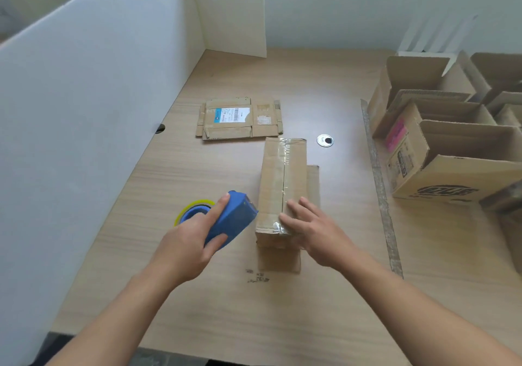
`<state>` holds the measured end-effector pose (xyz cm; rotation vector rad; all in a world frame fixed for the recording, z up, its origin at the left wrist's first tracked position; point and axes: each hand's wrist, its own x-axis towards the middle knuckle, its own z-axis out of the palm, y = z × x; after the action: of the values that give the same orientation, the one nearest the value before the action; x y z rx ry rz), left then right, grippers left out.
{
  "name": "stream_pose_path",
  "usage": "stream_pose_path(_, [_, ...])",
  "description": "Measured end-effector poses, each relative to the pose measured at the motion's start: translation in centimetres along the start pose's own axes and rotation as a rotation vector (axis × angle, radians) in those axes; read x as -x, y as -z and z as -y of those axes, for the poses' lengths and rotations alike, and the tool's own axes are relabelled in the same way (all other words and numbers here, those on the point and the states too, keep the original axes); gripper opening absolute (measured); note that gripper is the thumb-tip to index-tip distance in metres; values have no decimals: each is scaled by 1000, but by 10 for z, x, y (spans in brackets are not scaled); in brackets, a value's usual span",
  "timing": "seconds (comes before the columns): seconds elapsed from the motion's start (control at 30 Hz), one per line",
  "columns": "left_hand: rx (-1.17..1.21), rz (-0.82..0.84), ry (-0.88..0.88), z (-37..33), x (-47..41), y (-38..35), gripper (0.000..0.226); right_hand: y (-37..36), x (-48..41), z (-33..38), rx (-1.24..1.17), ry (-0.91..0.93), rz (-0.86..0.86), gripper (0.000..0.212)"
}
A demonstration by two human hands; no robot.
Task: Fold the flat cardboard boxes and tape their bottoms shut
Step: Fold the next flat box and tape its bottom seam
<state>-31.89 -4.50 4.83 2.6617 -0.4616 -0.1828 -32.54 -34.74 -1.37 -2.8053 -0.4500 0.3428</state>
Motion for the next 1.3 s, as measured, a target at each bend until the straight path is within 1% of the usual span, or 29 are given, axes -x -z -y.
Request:
stream_pose_path(0.03, [-37, -16, -88, 0, 1, 0, 82, 3, 3, -3, 4, 8, 5, 54])
stream_pose_path(0.13, [-175, -58, -358, 0, 4, 4, 66, 11, 11, -1, 10, -6, -4, 53])
stream_pose_path(0.2, [-227, -55, -476, 3, 3, 3, 62, 18, 15, 6, -92, 0, -99, 52])
stream_pose_path(0.27, [-239, -49, -533, 3, 1, 3, 61, 28, 18, 17, -304, 13, -229, 52])
stream_pose_path(0.3, [-241, -46, -548, 2, 1, 4, 61, 33, 19, 22, -419, 20, -263, 51])
stream_pose_path(0.37, [-249, -41, -567, -1, -1, 7, 62, 40, 21, 31, -575, 41, -262, 48])
stream_pose_path(0.47, [-264, -23, -598, -5, -3, 11, 63, 43, 20, 40, -648, 48, -211, 43])
stream_pose_path(0.57, [-250, 4, -617, -8, -3, 12, 64, 41, 16, 47, -652, 49, -262, 24])
stream_pose_path(0.63, [-233, 13, -617, -9, -4, 11, 64, 38, 15, 47, -674, 18, -322, 13])
stream_pose_path(0.7, [-210, 26, -615, -11, -4, 10, 66, 37, 17, 46, -693, -20, -338, 11])
stream_pose_path(0.77, [-145, 82, -586, -12, -2, 10, 69, 35, 20, 42, -698, -48, -320, 11])
stream_pose_path(0.87, [-21, 183, -420, -14, 0, 18, 74, 32, 27, 36, -739, -108, -298, 14])
stream_pose_path(0.97, [26, 257, -276, -7, -3, 27, 71, 30, 37, 23, -860, -253, -342, 18])
stream_pose_path(1.07, [5, 342, -176, 3, -10, 39, 68, 28, 47, 8, -976, -415, -400, 18])
stream_pose_path(1.17, [-27, 396, -116, 4, -25, 41, 53, 27, 41, 5, -1056, -539, -372, 19])
stream_pose_path(1.27, [-45, 442, -54, -2, -43, 38, 32, 23, 31, 7, -1006, -620, -357, 36])
stream_pose_path(1.3, [-42, 467, -34, -5, -49, 37, 30, 22, 29, 7, -992, -637, -362, 39])
